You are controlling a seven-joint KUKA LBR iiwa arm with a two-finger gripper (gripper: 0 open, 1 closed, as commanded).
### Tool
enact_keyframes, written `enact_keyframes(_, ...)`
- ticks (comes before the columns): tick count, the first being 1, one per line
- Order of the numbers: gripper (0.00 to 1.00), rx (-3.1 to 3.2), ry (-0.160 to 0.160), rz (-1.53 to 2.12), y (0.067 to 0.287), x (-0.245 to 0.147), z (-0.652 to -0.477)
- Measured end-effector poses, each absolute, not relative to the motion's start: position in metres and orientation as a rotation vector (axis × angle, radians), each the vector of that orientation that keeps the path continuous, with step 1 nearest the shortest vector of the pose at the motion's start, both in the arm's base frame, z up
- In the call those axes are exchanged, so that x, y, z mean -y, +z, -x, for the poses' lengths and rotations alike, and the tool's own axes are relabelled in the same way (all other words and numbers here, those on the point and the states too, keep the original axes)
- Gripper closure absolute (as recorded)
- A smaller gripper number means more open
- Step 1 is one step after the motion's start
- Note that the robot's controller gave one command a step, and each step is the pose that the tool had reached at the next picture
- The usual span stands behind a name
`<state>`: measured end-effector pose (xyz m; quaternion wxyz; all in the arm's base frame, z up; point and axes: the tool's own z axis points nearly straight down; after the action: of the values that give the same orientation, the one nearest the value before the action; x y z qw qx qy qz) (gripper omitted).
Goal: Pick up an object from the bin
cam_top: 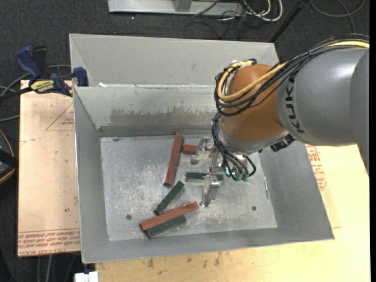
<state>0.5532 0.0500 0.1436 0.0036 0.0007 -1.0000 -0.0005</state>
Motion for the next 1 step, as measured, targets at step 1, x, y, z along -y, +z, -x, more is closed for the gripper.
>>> enact_keyframes(1,0.00,3.142,-0.002,0.000,0.1475,-0.0497,-0.5552)
